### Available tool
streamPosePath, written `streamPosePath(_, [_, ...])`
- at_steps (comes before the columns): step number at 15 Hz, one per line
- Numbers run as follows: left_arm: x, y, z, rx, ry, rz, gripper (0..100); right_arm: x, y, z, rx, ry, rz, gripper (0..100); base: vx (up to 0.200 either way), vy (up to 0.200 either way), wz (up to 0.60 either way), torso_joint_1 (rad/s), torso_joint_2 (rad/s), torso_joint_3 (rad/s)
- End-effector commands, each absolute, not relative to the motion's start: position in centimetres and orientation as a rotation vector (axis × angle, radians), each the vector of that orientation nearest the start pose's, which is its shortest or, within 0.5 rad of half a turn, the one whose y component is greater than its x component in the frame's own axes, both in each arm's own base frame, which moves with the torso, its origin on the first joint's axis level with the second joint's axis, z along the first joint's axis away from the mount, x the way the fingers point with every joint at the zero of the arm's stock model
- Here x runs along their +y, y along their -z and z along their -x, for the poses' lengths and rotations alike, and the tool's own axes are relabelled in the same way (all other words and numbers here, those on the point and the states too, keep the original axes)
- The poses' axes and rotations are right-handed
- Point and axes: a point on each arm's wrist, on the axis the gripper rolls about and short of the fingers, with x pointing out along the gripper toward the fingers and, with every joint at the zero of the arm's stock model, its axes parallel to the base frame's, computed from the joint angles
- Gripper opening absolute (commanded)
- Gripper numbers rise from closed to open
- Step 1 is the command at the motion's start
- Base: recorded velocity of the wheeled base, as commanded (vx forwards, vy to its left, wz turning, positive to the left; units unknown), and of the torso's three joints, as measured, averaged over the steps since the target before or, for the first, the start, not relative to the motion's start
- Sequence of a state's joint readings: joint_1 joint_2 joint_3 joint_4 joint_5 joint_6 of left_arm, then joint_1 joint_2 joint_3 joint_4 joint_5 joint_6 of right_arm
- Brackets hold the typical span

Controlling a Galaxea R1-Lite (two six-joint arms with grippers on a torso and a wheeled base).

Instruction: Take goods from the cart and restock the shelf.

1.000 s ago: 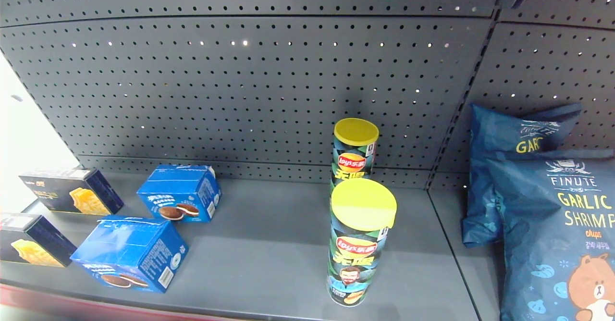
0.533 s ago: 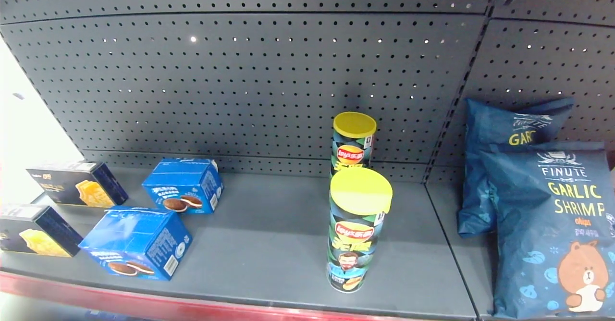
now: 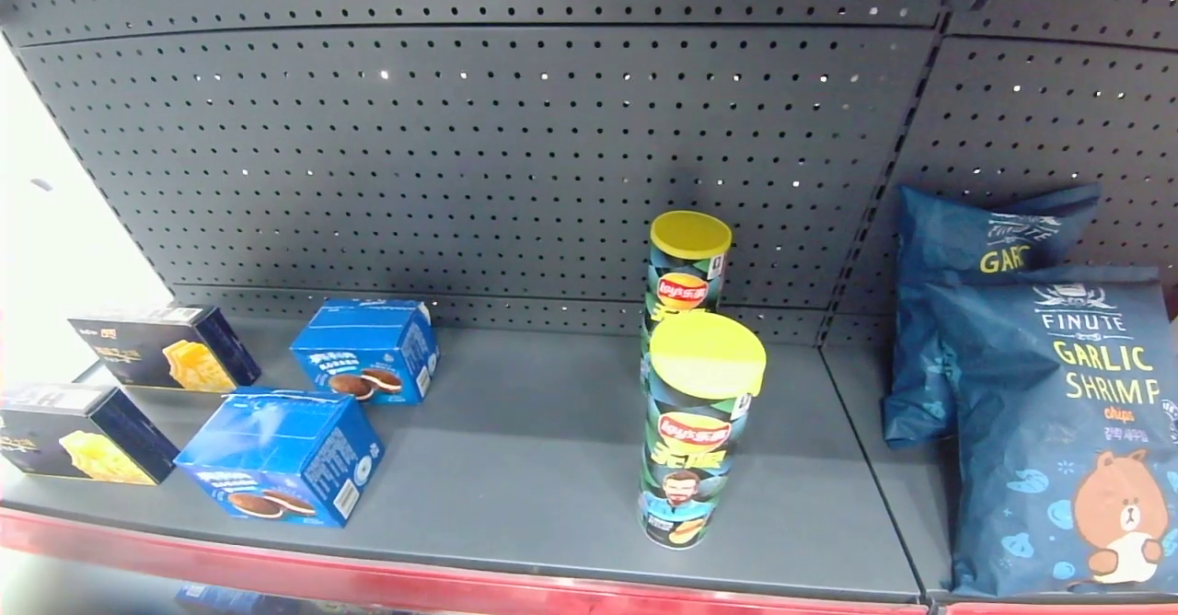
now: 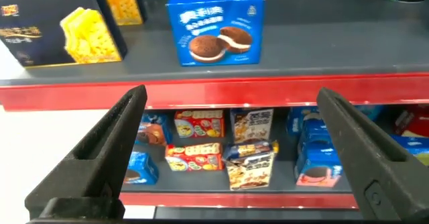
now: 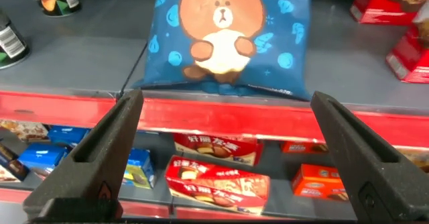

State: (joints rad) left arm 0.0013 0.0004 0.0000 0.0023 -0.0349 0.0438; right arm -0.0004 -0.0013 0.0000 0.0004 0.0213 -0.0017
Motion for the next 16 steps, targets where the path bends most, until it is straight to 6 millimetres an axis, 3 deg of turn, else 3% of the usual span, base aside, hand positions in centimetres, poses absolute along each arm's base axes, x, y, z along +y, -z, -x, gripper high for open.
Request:
streamPosePath(1, [-0.08,-7.53,2.28,0.001,0.034,-0.043,100,0.05,-7.55,2.28,0.000,-0.021,0.002,100,0.000,0.000,0.00,0.000,0.00,0.000])
streamPosePath(4, [-0.08,-7.53,2.28,0.001,0.034,-0.043,100,0.05,-7.55,2.28,0.000,-0.021,0.003,100,0.000,0.000,0.00,0.000,0.00,0.000])
streamPosePath(6, [-0.08,-7.53,2.28,0.001,0.034,-0.043,100,0.05,-7.55,2.28,0.000,-0.021,0.002,100,0.000,0.000,-0.60,0.007,0.00,0.002])
streamPosePath(13, [-0.08,-7.53,2.28,0.001,0.034,-0.040,100,0.05,-7.55,2.28,0.000,-0.021,0.003,100,0.000,0.000,0.00,0.000,0.00,0.000])
streamPosePath(16, [-0.08,-7.53,2.28,0.001,0.034,-0.040,100,0.05,-7.55,2.28,0.000,-0.023,0.002,100,0.000,0.000,-0.40,0.003,0.00,0.002])
